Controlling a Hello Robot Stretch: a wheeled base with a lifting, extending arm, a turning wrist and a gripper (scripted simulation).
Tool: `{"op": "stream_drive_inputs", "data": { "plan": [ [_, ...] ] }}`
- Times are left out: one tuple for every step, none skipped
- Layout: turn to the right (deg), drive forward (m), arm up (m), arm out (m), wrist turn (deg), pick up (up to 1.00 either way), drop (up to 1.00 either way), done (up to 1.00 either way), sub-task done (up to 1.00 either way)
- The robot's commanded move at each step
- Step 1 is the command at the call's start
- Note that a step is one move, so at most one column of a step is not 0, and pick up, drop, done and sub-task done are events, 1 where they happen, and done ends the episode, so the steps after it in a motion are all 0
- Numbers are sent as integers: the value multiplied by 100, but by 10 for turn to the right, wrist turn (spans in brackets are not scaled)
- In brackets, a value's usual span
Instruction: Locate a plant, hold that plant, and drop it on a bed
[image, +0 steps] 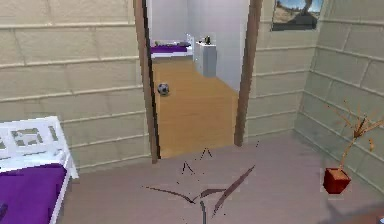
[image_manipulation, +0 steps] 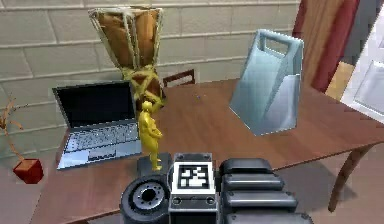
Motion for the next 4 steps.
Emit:
{"op": "stream_drive_inputs", "data": {
  "plan": [
    [-270, 0, 0, 0, 0, 0, 0, 0, 0],
    [0, 100, 0, 0, 0, 0, 0, 0, 0],
    [-450, 0, 0, 0, 0, 0, 0, 0, 0],
    [-60, 0, 0, 0, 0, 0, 0, 0, 0]
  ]
}}
